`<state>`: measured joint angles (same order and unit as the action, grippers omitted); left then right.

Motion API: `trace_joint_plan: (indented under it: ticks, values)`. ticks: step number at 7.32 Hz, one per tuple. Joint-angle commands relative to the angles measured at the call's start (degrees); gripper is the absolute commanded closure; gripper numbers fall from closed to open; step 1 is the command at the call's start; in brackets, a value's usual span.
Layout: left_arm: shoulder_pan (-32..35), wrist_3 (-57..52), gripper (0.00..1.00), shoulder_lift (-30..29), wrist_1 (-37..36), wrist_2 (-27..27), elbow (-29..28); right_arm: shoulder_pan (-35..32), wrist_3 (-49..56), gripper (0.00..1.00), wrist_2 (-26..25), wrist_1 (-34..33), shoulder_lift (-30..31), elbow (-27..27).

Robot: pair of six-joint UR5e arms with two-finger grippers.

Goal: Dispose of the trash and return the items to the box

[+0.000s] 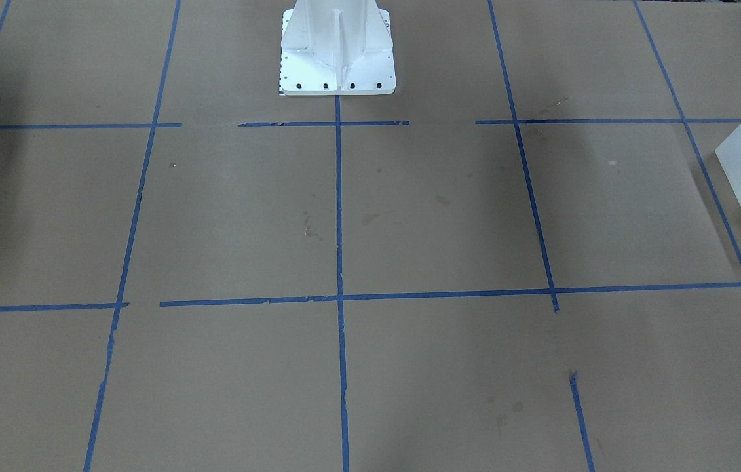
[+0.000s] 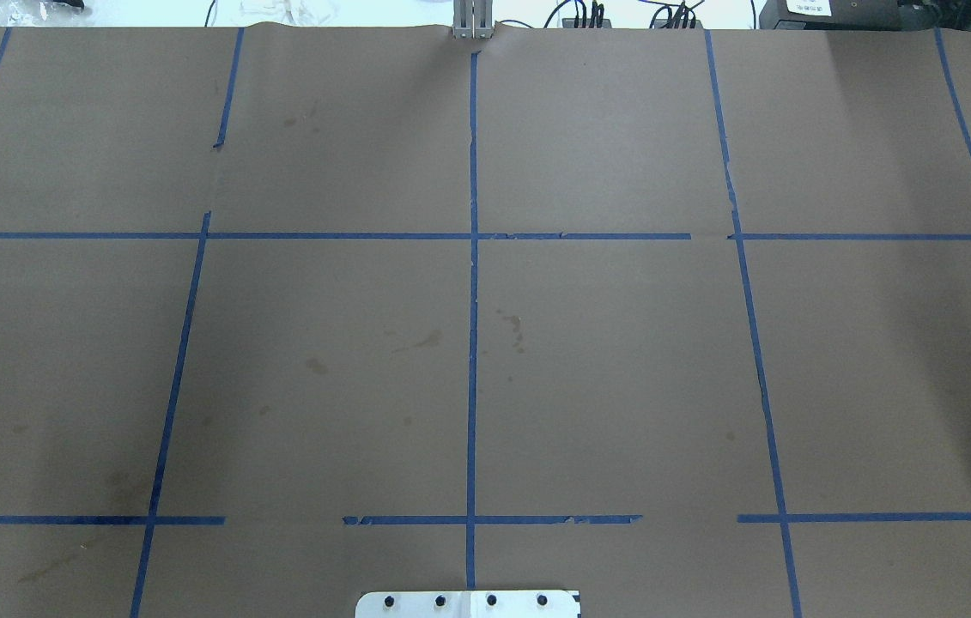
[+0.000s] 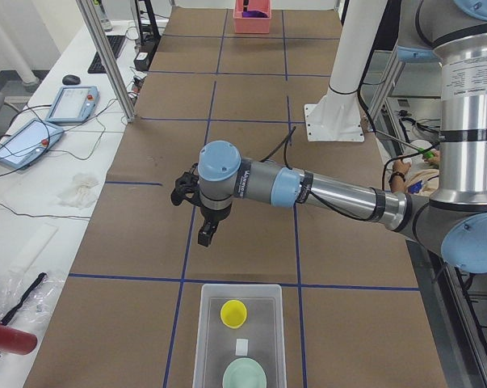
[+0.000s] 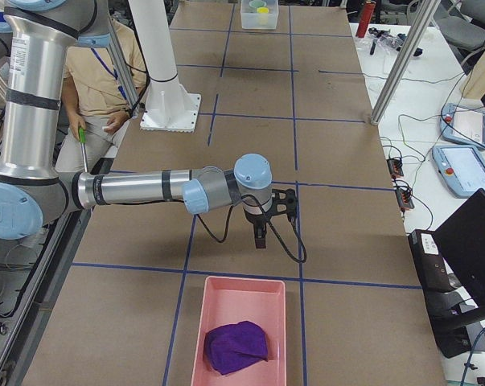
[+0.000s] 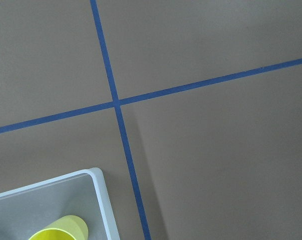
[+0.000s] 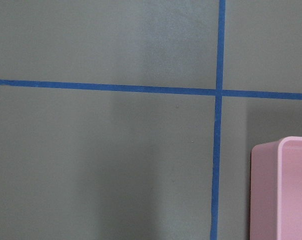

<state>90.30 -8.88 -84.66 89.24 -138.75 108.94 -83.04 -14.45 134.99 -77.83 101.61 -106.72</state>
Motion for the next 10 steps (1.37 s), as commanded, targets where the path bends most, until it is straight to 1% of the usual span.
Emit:
trace_joint_plan:
  ticks: [1, 2, 3, 4, 5, 6, 8, 9, 10]
  values:
    - [0.2, 0.0, 0.0, 0.4, 0.1, 0.1, 1.1, 0.0, -0.1, 0.0, 0.2, 0.5, -0.4, -0.8]
    - [0.3, 0.0, 0.0, 1.3, 0.1, 0.2, 2.5, 0.0, -0.6, 0.0, 0.0, 0.7, -0.9, -0.9]
    - [0.3, 0.0, 0.0, 2.0, 0.0, 0.2, 2.7, 0.0, -0.4, 0.0, 0.3, 0.1, 0.0, -2.2]
    - [-0.1, 0.0, 0.0, 3.7, 0.0, 0.1, 2.8, -0.1, -0.3, 0.0, 0.3, 0.0, 0.1, -2.6]
    - [-0.1, 0.0, 0.0, 3.9, 0.1, 0.1, 2.7, -0.1, -0.1, 0.0, 0.5, -0.3, -0.7, -2.5]
    - [-0.2, 0.1, 0.0, 3.1, 0.3, 0.1, 1.3, 0.0, 0.0, 0.0, 0.6, -0.5, -1.7, -1.0]
    - [-0.2, 0.0, 0.0, 2.8, 1.1, 0.1, -0.4, 0.0, 0.1, 0.0, 0.7, -0.3, -1.4, -0.2]
    - [-0.2, 0.0, 0.0, 1.2, 0.9, 0.5, -2.1, 0.0, 0.0, 0.0, 0.7, -0.3, -1.5, -0.5]
    - [0.0, 0.0, 0.0, 1.2, 0.8, 3.3, -2.2, 0.0, 0.0, 0.0, 0.5, -0.3, -1.9, -0.4]
